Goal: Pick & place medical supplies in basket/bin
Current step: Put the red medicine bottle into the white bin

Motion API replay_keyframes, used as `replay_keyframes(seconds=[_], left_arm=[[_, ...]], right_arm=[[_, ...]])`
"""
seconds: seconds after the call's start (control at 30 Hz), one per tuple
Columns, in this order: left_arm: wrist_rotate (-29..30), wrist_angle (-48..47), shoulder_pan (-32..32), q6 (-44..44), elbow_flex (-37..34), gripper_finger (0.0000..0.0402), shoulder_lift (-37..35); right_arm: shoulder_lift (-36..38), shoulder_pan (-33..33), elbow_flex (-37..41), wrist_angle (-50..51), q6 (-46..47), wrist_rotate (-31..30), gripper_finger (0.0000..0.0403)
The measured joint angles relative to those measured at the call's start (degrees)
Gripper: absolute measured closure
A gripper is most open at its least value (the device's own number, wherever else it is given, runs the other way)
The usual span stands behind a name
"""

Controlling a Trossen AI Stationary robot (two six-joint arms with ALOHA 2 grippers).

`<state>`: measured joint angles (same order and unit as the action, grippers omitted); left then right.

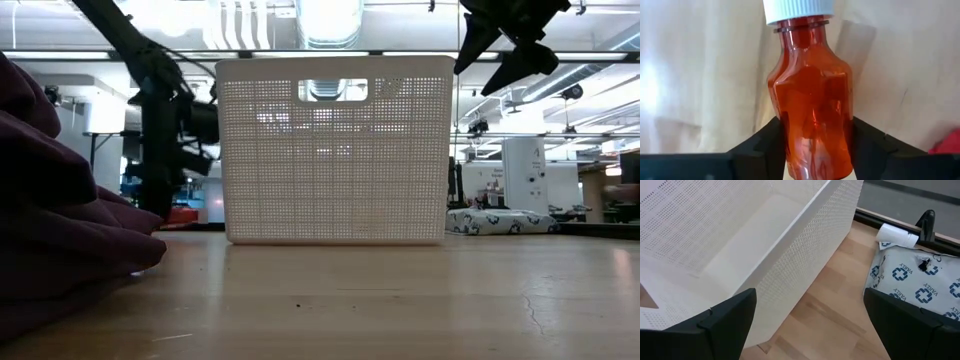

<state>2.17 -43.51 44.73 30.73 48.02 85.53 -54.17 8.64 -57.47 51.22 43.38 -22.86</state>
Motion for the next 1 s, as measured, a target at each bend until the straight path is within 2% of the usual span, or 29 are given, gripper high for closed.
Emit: replay_keyframes(seconds=[0.13,0.23,0.4,0.53,0.77,0.93,1.0], left_arm=[[-0.6,-5.6,-0.1,-7.2,5.2,0.0249,-4.0],[-0.8,-8.0,-0.6,-11.5,9.0,0.0249,-10.2],[-1.4,-8.6,-1.7,-18.8,14.8,0.025,-21.8],[-1.9,-8.5,-2.5,-24.1,19.8,0.025,-26.8],[-3.1,-5.9,-6.5,-28.4,28.7,0.0251,-24.6],[-10.6,1.2,-10.2,-30.9,33.3,0.0251,-18.0],[-11.7,3.0,-12.9,-30.9,35.0,0.0251,-14.2]], right_arm=[[0.0,0.0,0.0,0.0,0.4,-0.3,0.0044],[0.0,0.0,0.0,0.0,0.5,-1.2,0.0044],[0.0,0.0,0.0,0.0,0.5,-1.3,0.0044],[0.0,0.0,0.0,-0.1,0.4,-1.3,0.0044],[0.0,0.0,0.0,-0.4,0.1,-1.3,0.0044],[0.0,0.0,0.0,-0.4,0.0,-1.3,0.0044],[0.1,0.0,0.0,-0.4,-0.1,-1.3,0.0044]])
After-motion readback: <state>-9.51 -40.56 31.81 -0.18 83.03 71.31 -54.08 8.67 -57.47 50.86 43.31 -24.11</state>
